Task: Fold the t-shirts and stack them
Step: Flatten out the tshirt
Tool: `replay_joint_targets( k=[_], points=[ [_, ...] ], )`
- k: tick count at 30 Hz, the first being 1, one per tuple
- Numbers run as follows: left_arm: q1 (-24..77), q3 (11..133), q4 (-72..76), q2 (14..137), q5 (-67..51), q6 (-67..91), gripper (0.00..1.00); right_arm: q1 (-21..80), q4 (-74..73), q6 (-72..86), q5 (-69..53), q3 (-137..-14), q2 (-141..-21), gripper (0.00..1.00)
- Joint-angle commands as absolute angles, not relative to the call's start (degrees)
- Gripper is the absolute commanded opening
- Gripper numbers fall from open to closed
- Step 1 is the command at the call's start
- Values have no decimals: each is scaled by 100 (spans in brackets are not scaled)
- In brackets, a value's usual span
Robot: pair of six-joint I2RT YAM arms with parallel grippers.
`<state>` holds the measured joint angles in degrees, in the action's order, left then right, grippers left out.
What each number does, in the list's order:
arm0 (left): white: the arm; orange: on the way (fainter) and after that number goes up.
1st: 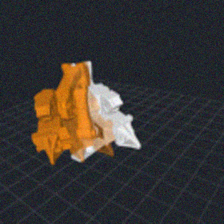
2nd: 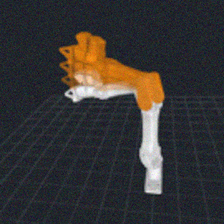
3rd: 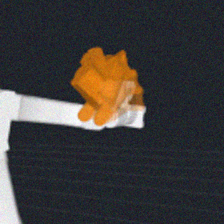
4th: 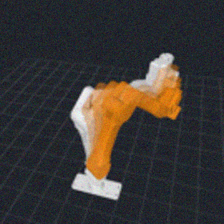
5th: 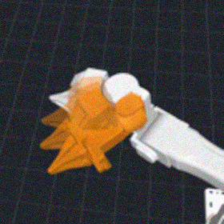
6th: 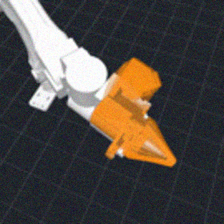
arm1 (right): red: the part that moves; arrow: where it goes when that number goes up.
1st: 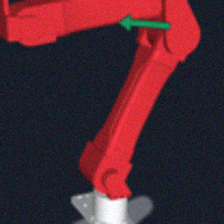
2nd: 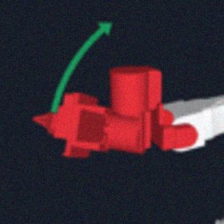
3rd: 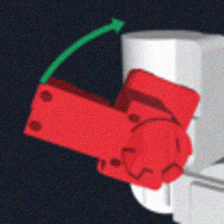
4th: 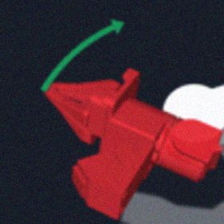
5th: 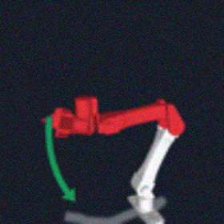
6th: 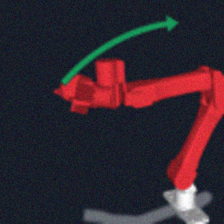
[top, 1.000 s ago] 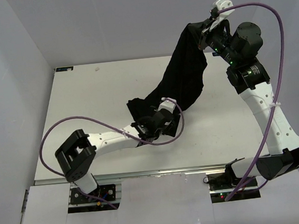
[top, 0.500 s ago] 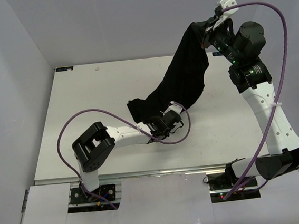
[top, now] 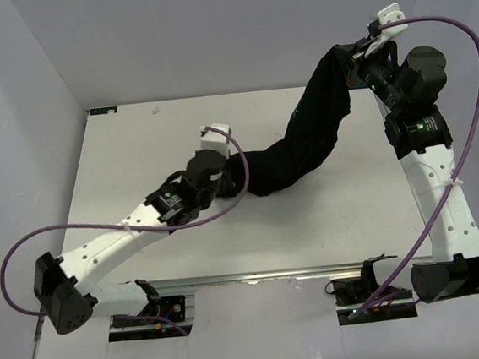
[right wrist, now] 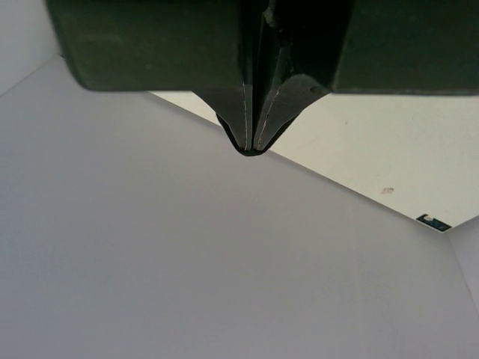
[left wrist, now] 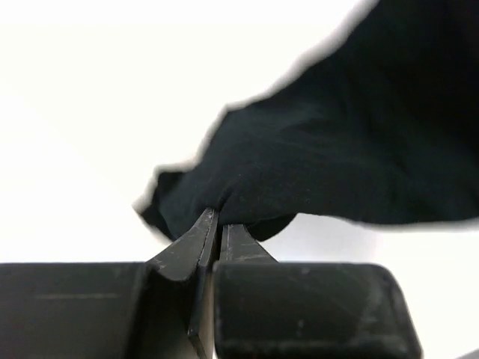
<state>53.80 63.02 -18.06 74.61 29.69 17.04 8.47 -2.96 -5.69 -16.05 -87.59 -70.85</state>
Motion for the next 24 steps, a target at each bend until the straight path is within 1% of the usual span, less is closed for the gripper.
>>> replay_joint_targets(
  k=[1, 4, 8, 12, 14, 16, 17, 19, 22, 23, 24],
  points=[
    [4905, 6205, -2118, 6786, 2761, 1829, 8, 712, 97, -712, -1757, -8614, -6716, 6],
    [4703, 6310, -2267, 6505, 2550, 1679, 8, 659, 193, -659, -1863, -8359, -6496, 6],
    [4667, 6486, -2425, 6136, 2155, 1669, 8, 650, 369, -633, -1951, -8139, -6197, 6],
    [4667, 6618, -2654, 5653, 1127, 1863, 10, 633, 387, -615, -1828, -8200, -6056, 6],
    [4658, 6644, -2750, 5320, 636, 2047, 12, 624, 395, -563, -1732, -8218, -5977, 6],
    [4658, 6671, -2996, 5099, 519, 2293, 13, 624, 387, -457, -1600, -8209, -5898, 6],
    [4658, 6662, -3110, 4871, 519, 2424, 16, 624, 352, -431, -1556, -8209, -5880, 6],
    [4667, 6566, -3199, 4659, 588, 2627, 17, 624, 282, -282, -1372, -8200, -5871, 6],
    [4667, 6303, -3349, 4412, 1220, 2855, 18, 624, 184, -63, -1249, -7982, -5871, 6],
    [4667, 6206, -3357, 4412, 1718, 2900, 18, 624, 202, -44, -1205, -7885, -5888, 6],
    [4667, 6092, -3305, 4499, 1958, 2944, 17, 624, 220, 174, -1117, -7788, -5950, 6]
  ],
)
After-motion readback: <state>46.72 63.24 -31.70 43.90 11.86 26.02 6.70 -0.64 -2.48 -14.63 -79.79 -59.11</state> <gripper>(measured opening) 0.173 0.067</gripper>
